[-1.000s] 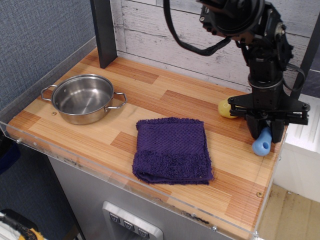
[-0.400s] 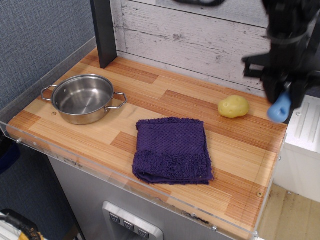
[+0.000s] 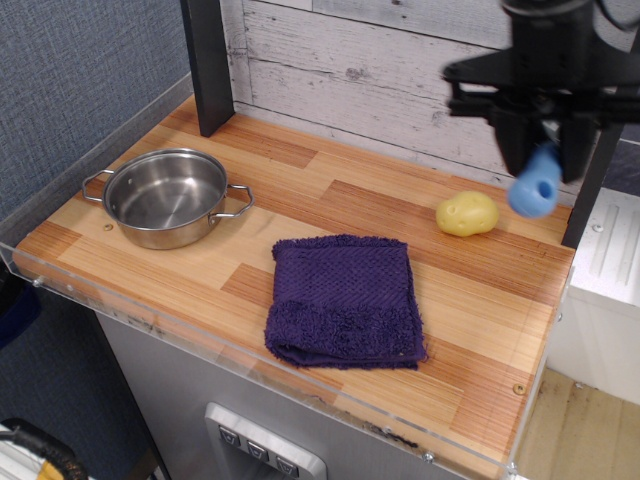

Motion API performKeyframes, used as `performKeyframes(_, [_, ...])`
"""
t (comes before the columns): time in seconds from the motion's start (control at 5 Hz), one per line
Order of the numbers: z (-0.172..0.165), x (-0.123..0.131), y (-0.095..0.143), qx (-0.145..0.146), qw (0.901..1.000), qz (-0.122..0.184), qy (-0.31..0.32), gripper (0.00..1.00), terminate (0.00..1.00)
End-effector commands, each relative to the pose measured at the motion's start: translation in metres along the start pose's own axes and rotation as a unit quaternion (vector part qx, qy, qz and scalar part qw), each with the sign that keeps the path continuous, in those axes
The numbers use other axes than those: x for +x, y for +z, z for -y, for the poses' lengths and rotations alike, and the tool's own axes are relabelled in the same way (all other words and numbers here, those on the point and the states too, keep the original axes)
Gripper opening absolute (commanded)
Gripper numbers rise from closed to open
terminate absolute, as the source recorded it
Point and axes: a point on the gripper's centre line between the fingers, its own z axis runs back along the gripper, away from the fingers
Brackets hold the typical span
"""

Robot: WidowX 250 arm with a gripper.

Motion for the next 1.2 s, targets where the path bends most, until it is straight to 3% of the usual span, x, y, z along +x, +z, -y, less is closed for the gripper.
performKeyframes(0.0, [-0.048, -0.012, 0.041, 0.015, 0.9951, 0.05, 0.084, 0.0, 0.0])
performKeyframes(0.4, [-0.107, -0.02, 0.031, 0.041, 0.9898, 0.043, 0.13, 0.0, 0.0])
performKeyframes(1.0, [-0.15, 0.001, -0.018, 0.066, 0.9848, 0.017, 0.16, 0.0, 0.0])
